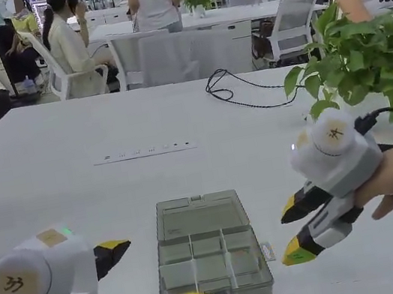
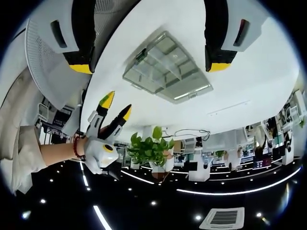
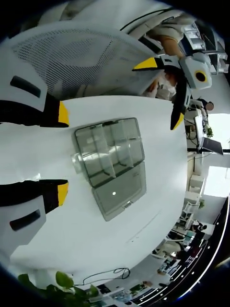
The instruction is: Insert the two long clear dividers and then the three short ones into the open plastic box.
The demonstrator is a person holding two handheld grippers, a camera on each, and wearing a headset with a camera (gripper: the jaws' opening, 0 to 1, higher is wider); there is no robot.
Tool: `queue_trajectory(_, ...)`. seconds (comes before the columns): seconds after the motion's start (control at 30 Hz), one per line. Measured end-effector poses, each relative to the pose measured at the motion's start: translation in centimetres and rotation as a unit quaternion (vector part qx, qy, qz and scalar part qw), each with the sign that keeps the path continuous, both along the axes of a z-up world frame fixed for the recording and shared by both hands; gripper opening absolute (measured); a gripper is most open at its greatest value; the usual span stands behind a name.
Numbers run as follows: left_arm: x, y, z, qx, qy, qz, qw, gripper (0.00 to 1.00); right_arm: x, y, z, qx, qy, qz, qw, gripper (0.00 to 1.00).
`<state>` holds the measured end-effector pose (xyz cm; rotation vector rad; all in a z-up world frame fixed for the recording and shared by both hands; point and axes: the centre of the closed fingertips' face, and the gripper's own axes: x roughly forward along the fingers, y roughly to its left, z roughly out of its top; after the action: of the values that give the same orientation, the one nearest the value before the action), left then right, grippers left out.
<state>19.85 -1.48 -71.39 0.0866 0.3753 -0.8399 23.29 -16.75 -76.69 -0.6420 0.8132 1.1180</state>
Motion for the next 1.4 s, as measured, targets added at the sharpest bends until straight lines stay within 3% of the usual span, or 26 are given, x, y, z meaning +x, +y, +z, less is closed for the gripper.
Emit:
queue_trajectory(0.5, -0.1, 0.2, -0.1, 0.005, 0.000, 0.005, 1.0000, 0.97, -0.2, -4.8, -3.4, -0.041, 0.007, -0.011, 0.9991, 0.43)
queue_trajectory(0.77, 0.0, 0.4, 0.0, 0.000, 0.000, 0.012, 0.9999, 0.95, 0.0, -6.8, -5.5, -0.079, 0.010, 0.002, 0.9968, 0.42)
queue_trajectory(1.4, -0.1, 1.2, -0.1, 0.011, 0.005, 0.023, 0.9997, 0.93, 0.2, -8.7, -7.9, -0.119, 0.027, 0.050, 0.9913, 0.40)
